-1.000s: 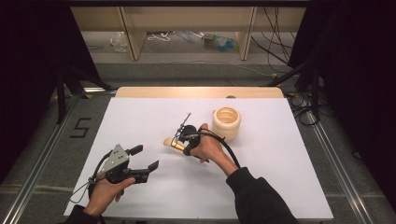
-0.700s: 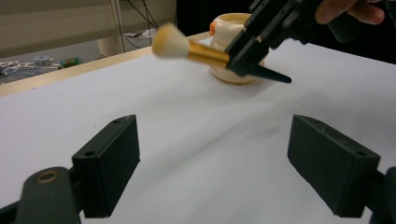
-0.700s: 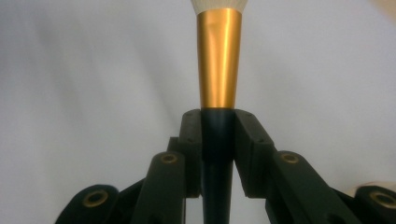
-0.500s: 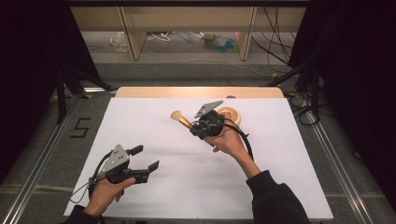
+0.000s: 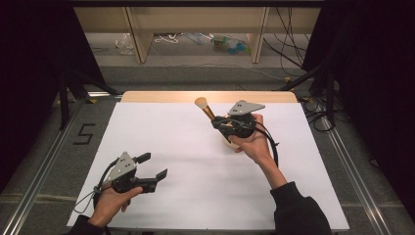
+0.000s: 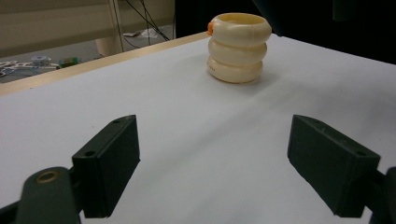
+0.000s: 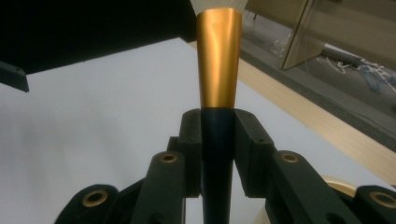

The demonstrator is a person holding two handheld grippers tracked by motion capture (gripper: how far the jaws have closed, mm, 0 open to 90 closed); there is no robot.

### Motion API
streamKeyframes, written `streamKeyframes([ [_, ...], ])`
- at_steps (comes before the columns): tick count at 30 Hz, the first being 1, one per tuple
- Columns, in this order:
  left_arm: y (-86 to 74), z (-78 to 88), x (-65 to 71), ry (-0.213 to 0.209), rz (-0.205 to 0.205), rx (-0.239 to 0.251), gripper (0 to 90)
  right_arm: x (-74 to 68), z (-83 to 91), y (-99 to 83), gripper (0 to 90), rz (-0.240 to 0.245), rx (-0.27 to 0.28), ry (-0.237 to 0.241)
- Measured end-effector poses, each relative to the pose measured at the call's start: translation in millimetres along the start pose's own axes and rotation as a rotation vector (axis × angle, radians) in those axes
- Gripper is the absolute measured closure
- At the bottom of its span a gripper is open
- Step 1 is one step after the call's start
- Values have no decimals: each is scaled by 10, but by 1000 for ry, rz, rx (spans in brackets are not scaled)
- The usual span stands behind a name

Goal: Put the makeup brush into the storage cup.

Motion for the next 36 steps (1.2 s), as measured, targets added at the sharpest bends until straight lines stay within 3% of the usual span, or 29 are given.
streamKeyframes([
  [6, 5, 3, 7, -1, -4, 1, 169, 116, 64, 20, 744, -52, 46, -6],
  [16, 4, 7, 6, -2, -4, 1, 168, 386, 183, 42, 745, -81, 148, -85],
  [20, 7, 5, 6, -2, -2, 2, 169, 503, 231, 20, 744, -99, 170, -108],
  [36, 11, 8, 10, -4, -4, 6, 169, 669, 194, -18, 744, -108, 204, -131],
])
Point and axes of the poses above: each handheld gripper's, and its own axes: z roughly backward along the jaws, y roughly out of its top, x roughly to its right, the point moved 5 cm from there along -z, roughly forward along the jaws, and after that the axes turned 1 degree about x, right-handed, at the moved point
